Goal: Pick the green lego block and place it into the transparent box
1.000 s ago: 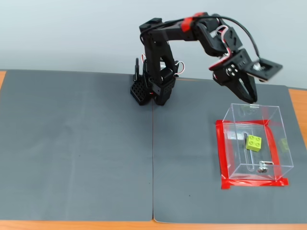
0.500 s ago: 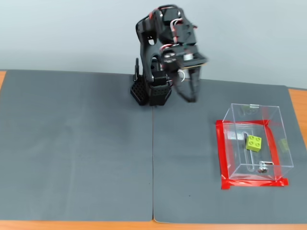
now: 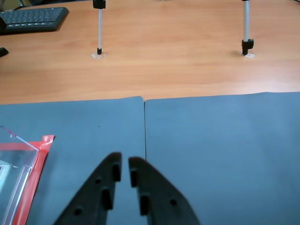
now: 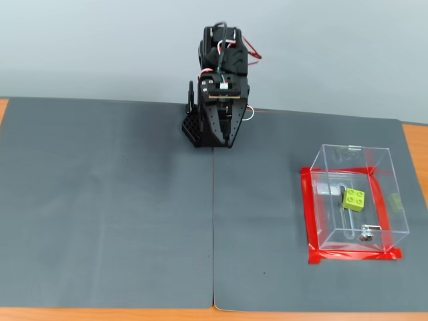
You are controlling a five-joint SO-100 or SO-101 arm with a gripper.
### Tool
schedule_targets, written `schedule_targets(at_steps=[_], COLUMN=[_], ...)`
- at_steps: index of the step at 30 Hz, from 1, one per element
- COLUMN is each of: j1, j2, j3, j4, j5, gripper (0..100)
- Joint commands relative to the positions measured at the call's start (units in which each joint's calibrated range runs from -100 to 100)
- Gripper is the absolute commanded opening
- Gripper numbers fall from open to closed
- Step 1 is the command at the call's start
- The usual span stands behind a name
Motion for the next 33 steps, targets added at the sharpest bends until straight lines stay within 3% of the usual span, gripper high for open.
schedule_targets(at_steps=[1,33], j1=[0.1,-0.3], j2=[-6.9,-8.7], j3=[5.4,36.7], j4=[-0.8,-0.8], j5=[0.3,0.2], gripper=[2,2])
